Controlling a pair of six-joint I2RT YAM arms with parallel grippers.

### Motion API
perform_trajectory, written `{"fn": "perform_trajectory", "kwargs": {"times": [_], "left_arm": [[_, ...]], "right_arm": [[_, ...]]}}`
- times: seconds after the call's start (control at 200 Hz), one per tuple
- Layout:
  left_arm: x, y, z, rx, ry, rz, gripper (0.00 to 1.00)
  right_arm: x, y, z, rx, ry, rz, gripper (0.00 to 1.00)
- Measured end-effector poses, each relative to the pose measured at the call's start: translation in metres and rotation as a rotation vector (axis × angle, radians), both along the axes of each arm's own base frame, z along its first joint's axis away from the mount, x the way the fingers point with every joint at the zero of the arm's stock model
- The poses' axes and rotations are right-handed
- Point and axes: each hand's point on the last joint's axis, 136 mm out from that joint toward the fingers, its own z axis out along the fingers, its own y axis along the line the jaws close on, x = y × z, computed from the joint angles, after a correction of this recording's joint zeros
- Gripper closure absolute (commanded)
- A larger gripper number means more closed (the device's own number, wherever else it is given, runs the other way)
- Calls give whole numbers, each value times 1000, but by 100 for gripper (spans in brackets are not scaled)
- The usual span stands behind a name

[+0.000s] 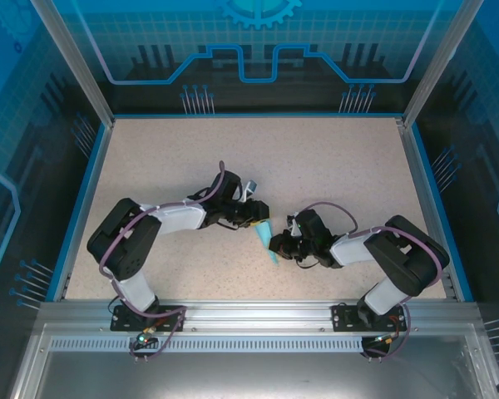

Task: Fold a paper plane with a square sheet of paper (pick it up from the middle)
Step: Fold the wing for the fifth time at the center of the table.

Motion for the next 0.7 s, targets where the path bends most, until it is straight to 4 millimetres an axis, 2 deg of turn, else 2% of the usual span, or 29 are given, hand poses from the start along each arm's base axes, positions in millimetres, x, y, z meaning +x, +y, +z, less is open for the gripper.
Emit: {"fn": "perform_trajectory", "kwargs": {"times": [0.18,0.56,0.7], "left_arm": [[-6,3,-8,5,15,-4,69],[-15,1,-16,-21,20,-30,67],[-16,-1,-25,-16,36,-38,67]], "right_arm": [[0,0,0,-5,15,-3,89],[0,0,-1,-9,37,1,88],[0,1,0,-9,43,3,88]]}}
